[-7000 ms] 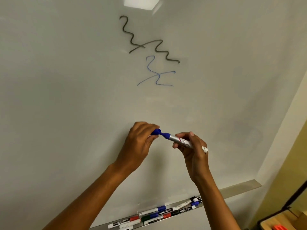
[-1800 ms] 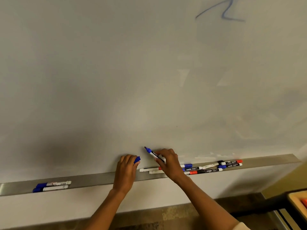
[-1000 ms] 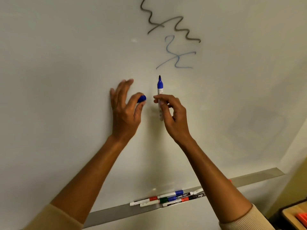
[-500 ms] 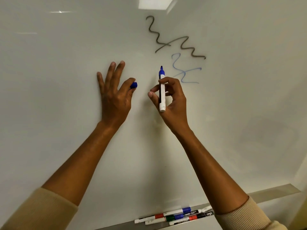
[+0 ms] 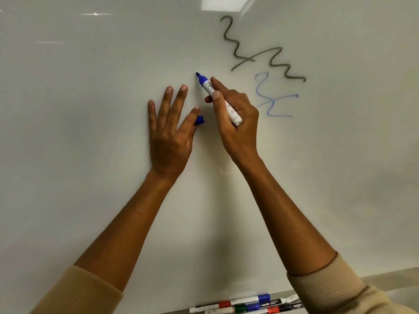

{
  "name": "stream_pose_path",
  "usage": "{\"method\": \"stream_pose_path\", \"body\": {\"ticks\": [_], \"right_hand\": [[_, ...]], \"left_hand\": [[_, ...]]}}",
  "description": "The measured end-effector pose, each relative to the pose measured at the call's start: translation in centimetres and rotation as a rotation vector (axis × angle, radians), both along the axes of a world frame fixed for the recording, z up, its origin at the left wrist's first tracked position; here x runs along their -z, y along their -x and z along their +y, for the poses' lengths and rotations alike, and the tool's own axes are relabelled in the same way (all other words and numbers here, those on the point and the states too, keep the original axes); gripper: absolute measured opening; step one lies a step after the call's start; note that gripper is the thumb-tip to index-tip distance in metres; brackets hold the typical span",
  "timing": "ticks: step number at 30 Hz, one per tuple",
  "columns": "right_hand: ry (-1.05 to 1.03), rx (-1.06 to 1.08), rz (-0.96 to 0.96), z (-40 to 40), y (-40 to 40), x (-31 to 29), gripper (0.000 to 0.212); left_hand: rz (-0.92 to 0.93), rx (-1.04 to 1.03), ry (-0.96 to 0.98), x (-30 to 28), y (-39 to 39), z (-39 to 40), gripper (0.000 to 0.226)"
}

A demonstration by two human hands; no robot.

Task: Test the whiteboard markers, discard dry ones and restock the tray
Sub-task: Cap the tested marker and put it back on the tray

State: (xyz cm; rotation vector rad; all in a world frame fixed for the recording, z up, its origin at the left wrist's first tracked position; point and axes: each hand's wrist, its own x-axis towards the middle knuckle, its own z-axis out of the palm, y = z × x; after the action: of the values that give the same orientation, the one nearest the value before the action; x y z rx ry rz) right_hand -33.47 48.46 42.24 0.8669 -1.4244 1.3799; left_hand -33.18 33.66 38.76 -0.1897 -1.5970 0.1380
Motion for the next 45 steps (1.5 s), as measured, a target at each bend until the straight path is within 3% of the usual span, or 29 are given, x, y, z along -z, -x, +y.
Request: {"method": "stream_pose_path", "body": {"ticks": [6,9,13,16,22,28,36,45], "right_hand": [[0.086,0.097,0.065,1.0,0.7,-0.4,0.033],[-0.013,0.162,0.094,1.6,0.5,1.1,0.033],[0.071,0.149,0.028,2.8,0.2,2.4,0.031],[0.02,0.156,-0.022,3.5,-0.6,3.3,0.029],[0.19,-0.144,-0.318,6.5,-2.4,3.1,0.023],[0.094,-0.43,-0.379,8.3,-4.9,6.4,0.021],[0.087,-0.53,-0.51,7.6,-6.5,12.7,0.035],[0.046,-0.553,-0.636,5.1,-7.5,15.2,0.045]], "left_hand": [[-0.025,-0.016,-0.002,0.0,-0.3,0.1,0.03],[-0.021,-0.019,-0.002,0.0,-0.3,0.2,0.03],[-0.032,-0.006,-0.004,-0.1,-0.6,0.3,0.03],[-0.05,0.014,-0.009,-0.3,-0.9,0.4,0.03],[-0.153,0.185,-0.116,-0.1,-2.8,1.5,0.027],[-0.24,0.356,-0.151,3.1,-4.7,2.6,0.024],[-0.459,0.592,-0.416,7.8,-8.0,3.0,0.031],[-0.588,0.521,-0.481,11.5,-9.9,0.8,0.036]]}}
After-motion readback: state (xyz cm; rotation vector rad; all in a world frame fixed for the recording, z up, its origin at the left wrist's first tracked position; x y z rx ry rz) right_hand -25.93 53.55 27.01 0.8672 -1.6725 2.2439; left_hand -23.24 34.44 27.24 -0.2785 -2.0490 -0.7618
